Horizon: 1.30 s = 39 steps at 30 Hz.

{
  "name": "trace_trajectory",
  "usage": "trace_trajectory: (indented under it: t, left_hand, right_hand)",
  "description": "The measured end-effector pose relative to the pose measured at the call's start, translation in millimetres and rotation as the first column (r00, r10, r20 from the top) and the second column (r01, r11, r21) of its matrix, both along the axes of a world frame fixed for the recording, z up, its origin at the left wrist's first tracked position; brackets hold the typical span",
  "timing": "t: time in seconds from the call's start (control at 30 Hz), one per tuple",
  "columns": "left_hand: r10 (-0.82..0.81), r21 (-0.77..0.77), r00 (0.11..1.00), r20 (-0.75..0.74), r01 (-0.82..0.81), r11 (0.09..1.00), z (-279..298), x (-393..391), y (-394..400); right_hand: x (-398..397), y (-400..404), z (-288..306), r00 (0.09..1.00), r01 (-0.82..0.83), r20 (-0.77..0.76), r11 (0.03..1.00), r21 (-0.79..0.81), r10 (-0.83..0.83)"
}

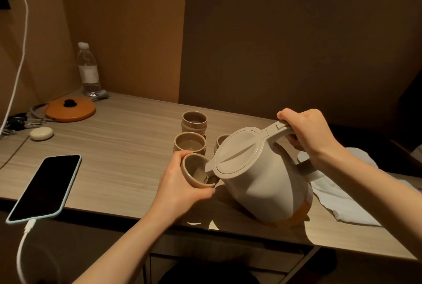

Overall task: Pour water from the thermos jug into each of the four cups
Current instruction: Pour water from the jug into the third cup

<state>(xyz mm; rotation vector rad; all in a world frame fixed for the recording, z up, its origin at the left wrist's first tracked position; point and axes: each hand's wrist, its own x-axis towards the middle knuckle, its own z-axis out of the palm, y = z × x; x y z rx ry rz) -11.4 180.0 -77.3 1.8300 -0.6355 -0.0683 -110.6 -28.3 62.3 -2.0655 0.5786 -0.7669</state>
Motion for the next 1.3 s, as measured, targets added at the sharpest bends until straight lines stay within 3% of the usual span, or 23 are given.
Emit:
trace_trajectory:
  t: [1.3]
  left_hand:
    - [-0.011,-0.033,0.998,-0.063,0.009,0.999,-2.7,-3.5,3.0]
  right_hand:
    - [10.0,4.9,5.0,0.999,-0.021,-0.043,0.999,-0.046,0.019]
